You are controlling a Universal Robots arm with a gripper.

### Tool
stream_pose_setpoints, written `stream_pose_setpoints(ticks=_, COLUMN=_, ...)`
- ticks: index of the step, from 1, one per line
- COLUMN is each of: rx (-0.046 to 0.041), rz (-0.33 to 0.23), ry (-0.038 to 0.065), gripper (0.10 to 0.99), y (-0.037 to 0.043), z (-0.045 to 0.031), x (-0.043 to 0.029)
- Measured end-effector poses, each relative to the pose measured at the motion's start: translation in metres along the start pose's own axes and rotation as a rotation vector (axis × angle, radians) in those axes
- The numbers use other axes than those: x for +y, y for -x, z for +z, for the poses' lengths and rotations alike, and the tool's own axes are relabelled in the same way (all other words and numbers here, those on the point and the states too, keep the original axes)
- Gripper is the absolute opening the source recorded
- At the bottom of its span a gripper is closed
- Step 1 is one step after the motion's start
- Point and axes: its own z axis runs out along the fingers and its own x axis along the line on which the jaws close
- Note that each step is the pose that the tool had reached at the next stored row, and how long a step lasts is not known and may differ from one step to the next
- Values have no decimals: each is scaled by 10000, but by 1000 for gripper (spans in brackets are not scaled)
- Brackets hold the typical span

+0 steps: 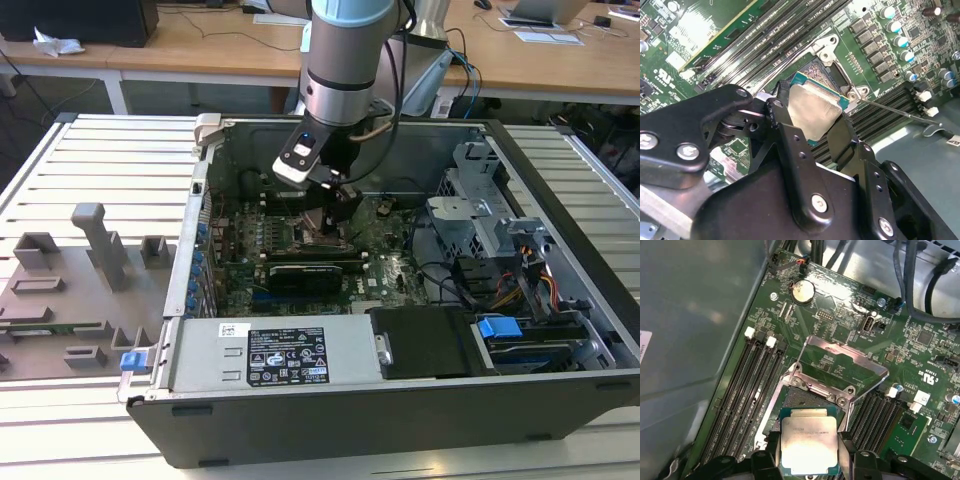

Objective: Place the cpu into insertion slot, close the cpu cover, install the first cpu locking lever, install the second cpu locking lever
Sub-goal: 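Place the cpu into insertion slot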

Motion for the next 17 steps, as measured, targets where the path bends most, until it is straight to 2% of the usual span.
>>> stream_pose_setpoints(ticks=17, rx=37, rz=1483, ry=16, gripper=545, y=1, z=2, x=3)
